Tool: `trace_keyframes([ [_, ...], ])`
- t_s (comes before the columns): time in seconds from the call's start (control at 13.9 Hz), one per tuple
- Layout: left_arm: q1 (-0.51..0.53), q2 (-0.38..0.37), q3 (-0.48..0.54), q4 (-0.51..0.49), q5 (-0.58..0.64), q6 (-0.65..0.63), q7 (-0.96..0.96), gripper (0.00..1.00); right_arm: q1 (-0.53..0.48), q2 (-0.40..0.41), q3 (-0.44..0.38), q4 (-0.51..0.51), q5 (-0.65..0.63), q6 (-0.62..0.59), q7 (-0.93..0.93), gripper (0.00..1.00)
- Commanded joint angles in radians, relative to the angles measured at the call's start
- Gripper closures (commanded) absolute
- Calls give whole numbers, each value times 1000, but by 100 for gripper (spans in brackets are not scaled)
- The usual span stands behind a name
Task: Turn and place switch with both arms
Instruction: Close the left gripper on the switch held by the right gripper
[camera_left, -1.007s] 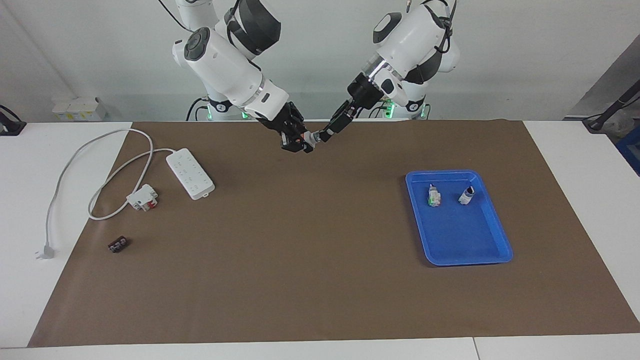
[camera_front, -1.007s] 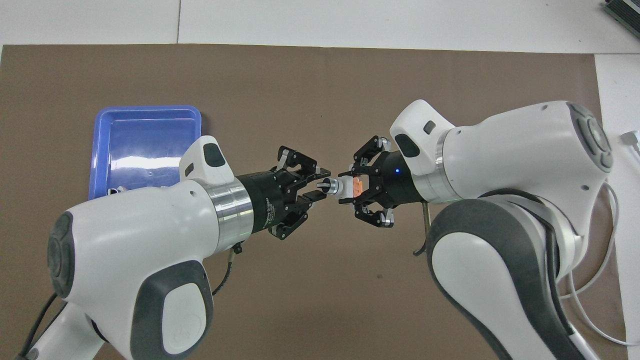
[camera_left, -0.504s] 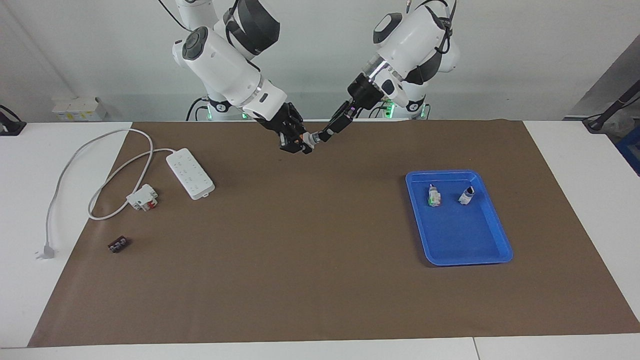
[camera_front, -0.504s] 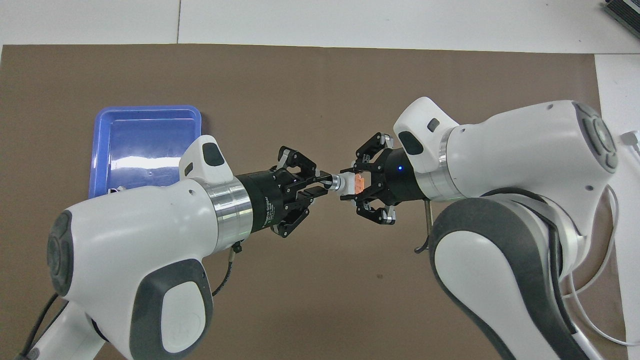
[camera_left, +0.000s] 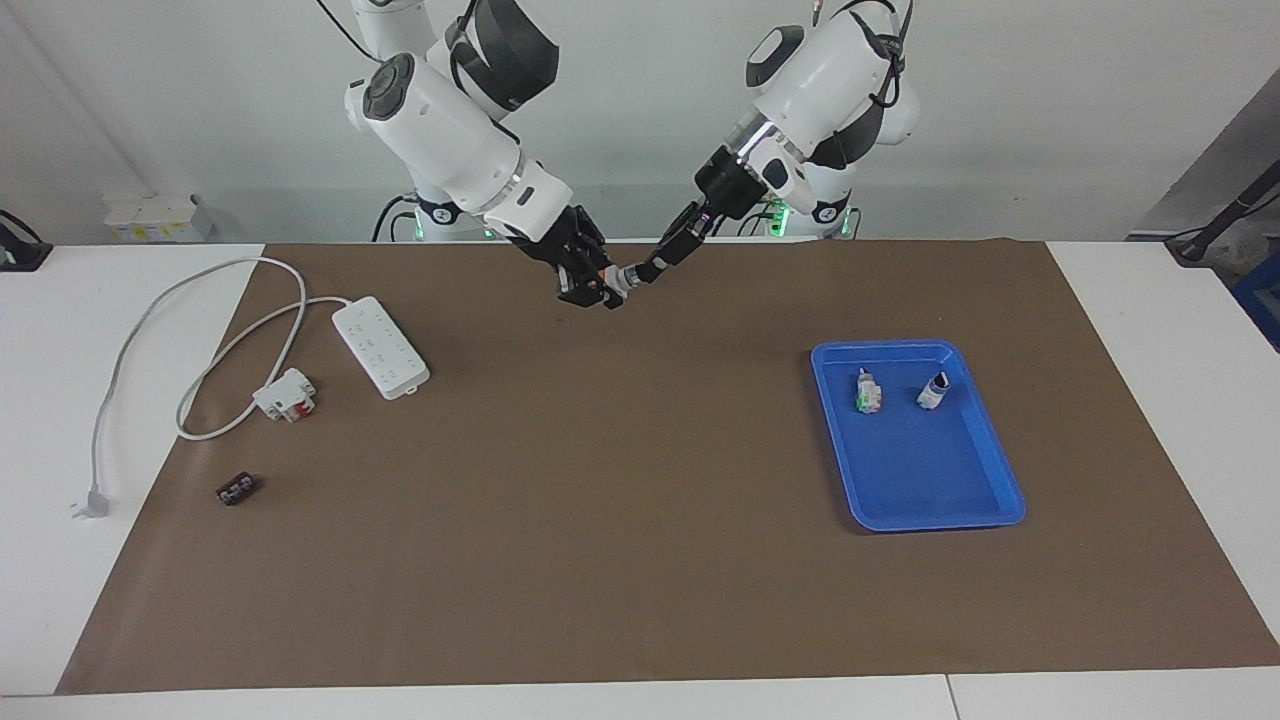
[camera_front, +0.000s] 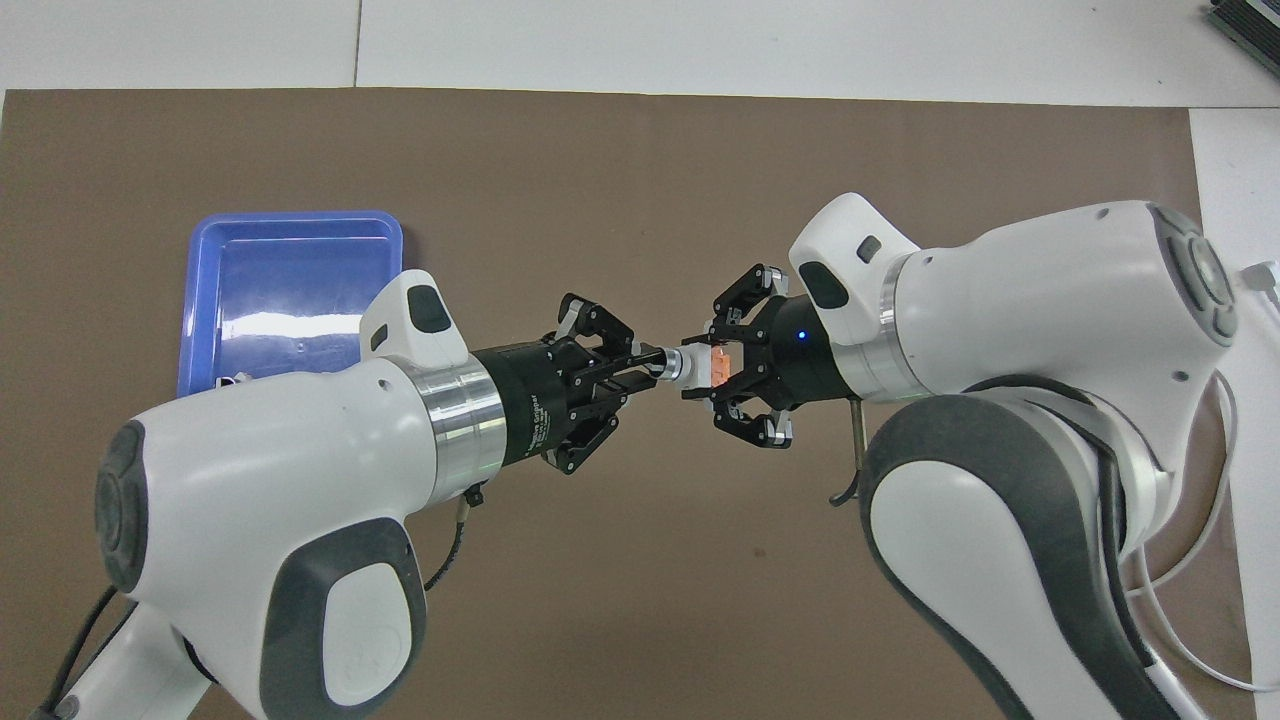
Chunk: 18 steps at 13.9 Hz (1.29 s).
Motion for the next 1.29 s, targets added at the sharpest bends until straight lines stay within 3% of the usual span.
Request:
trace_keyframes([
  [0.0, -11, 7, 6, 12, -5, 9, 101, 100, -5, -27, 7, -33, 20, -6, -22, 100],
  [0.79, -15, 1, 1, 12, -5, -49, 641, 100, -5, -27, 7, -33, 19, -6, -23, 100],
  [1.22, -34, 6, -5, 35, -17, -58, 717, 100, -5, -27, 7, -33, 17, -6, -25, 100],
])
